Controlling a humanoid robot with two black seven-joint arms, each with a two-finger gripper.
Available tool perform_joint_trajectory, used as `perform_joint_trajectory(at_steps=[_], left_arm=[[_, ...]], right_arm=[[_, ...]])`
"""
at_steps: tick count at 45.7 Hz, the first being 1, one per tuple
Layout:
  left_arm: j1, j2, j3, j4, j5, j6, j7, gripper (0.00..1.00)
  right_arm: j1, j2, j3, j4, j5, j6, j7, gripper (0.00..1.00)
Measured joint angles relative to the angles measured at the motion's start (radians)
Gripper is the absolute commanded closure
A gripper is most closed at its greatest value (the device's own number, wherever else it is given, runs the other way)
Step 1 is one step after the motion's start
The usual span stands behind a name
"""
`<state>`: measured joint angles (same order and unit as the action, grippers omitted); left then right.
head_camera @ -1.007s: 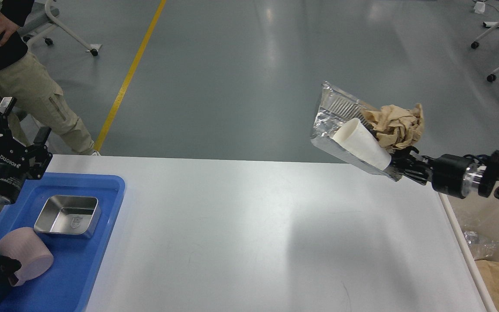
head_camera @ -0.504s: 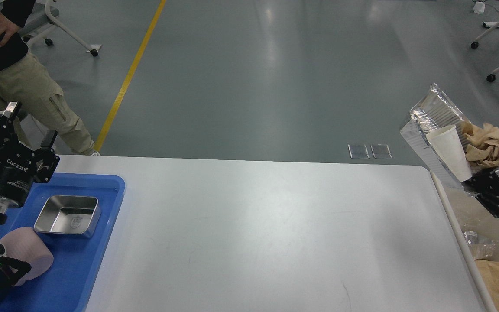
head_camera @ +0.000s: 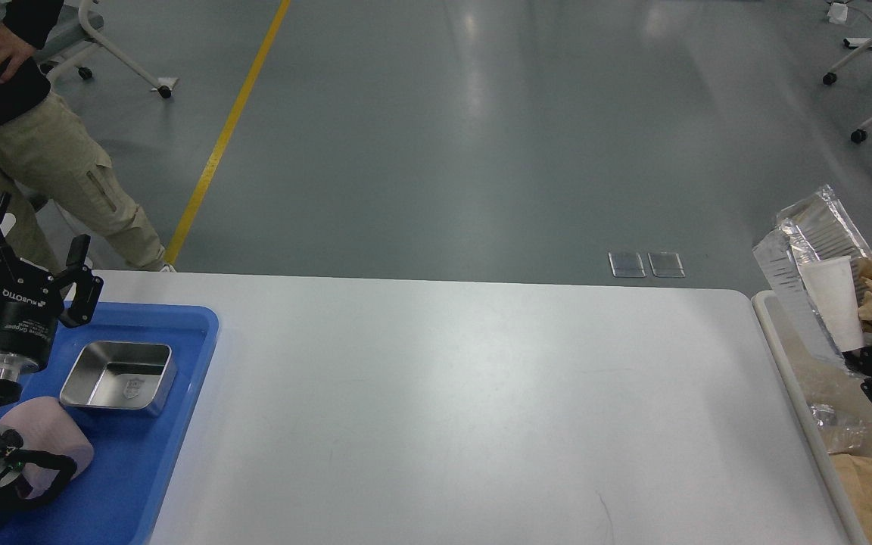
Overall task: Tidy desktop
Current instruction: 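Drop the foil tray into the white bin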
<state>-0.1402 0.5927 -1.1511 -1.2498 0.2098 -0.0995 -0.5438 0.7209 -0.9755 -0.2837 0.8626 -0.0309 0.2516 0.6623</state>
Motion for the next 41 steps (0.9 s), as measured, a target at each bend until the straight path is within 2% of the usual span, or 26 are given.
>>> perform_joint_trajectory(at_steps=[10, 12, 16, 20, 24, 27, 28, 31, 41], left_arm=[[0.035, -0.019, -0.037, -0.006, -0.001, -0.032, 0.000, 0.04], [0.039, -0.023, -0.045, -0.007, -0.001, -0.040, -0.001, 0.04], [0.045, -0.036, -0.052, -0.007, -0.001, -0.047, -0.001, 0.04], [0.046, -0.043, -0.054, -0.008, -0.001, -0.050, -0.001, 0.04], [0.047, -0.046, -0.054, -0.010, -0.001, -0.052, -0.001, 0.04], [0.047, -0.048, -0.054, -0.012, -0.001, -0.054, -0.001, 0.04], [0.048, -0.048, -0.054, -0.014, -0.001, -0.055, -0.001, 0.04], [0.052, -0.048, -0.054, -0.021, -0.001, -0.055, -0.001, 0.04], [0.059, -0.048, -0.053, -0.027, -0.001, -0.055, -0.001, 0.04]], right_arm=[[-0.064, 0.010, -0.002, -0.068, 0.101, 0.004, -0.004, 1.00], [-0.075, 0.015, -0.002, -0.080, 0.114, 0.004, -0.004, 0.86], [-0.094, 0.023, -0.002, -0.106, 0.137, 0.000, -0.006, 0.80], [-0.109, 0.028, -0.002, -0.132, 0.162, -0.002, -0.008, 0.50], [-0.129, 0.038, -0.002, -0.164, 0.177, -0.003, -0.008, 0.30], [-0.147, 0.053, -0.002, -0.201, 0.187, -0.005, -0.009, 0.09], [-0.152, 0.058, -0.002, -0.211, 0.191, -0.006, -0.009, 0.05], [-0.169, 0.077, -0.002, -0.249, 0.207, -0.009, -0.010, 0.00], [-0.213, 0.144, -0.001, -0.381, 0.266, -0.012, -0.010, 0.00]])
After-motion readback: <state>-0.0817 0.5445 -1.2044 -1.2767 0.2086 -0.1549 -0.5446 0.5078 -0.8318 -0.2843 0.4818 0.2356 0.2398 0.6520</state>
